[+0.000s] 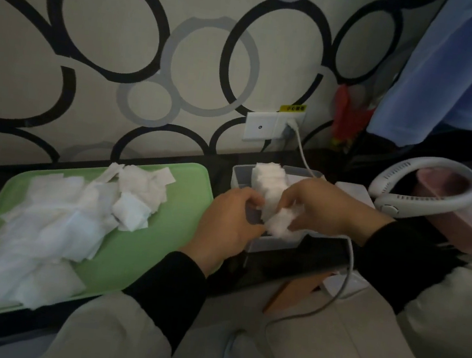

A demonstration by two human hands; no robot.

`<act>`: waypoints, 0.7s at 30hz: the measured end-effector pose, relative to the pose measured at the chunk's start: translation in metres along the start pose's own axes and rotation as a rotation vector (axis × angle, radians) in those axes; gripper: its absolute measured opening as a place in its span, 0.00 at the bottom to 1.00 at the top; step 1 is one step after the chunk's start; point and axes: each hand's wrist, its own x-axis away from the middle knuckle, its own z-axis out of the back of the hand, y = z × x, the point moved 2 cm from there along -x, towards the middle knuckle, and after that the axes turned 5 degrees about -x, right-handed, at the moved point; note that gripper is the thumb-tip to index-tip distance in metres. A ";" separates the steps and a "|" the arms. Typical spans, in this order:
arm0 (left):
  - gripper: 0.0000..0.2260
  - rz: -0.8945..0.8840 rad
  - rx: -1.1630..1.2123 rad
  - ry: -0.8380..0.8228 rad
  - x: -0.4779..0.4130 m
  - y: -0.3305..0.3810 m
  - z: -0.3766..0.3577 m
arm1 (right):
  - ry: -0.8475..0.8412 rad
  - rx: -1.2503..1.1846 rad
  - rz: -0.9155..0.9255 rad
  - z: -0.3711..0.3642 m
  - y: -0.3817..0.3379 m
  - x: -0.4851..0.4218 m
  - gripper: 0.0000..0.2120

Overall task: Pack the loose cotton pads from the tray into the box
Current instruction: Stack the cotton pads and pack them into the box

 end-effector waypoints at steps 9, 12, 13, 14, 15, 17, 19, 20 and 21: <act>0.21 0.012 0.049 -0.051 -0.003 -0.004 0.000 | -0.057 0.287 -0.086 -0.013 -0.009 -0.028 0.10; 0.21 0.016 0.048 -0.047 -0.002 -0.006 -0.001 | -0.083 0.250 -0.118 -0.008 -0.008 -0.025 0.12; 0.21 0.008 0.047 -0.046 -0.002 -0.006 -0.001 | -0.079 0.216 -0.124 -0.006 -0.007 -0.023 0.13; 0.20 0.003 0.046 -0.046 -0.001 -0.006 0.000 | -0.063 0.183 -0.125 -0.004 -0.006 -0.021 0.14; 0.20 -0.003 0.048 -0.044 -0.001 -0.006 0.000 | -0.041 0.152 -0.124 -0.002 -0.005 -0.019 0.14; 0.18 -0.017 0.060 -0.036 0.001 -0.005 0.003 | -0.003 0.097 -0.131 0.001 -0.005 -0.013 0.14; 0.16 -0.013 0.088 -0.024 0.004 -0.004 0.008 | 0.013 0.058 -0.145 0.005 -0.005 -0.006 0.13; 0.14 -0.007 0.102 -0.016 0.006 -0.004 0.011 | 0.023 0.040 -0.153 0.007 -0.006 -0.003 0.12; 0.13 0.000 0.114 -0.008 0.007 -0.005 0.014 | 0.040 0.025 -0.157 0.011 -0.006 0.000 0.12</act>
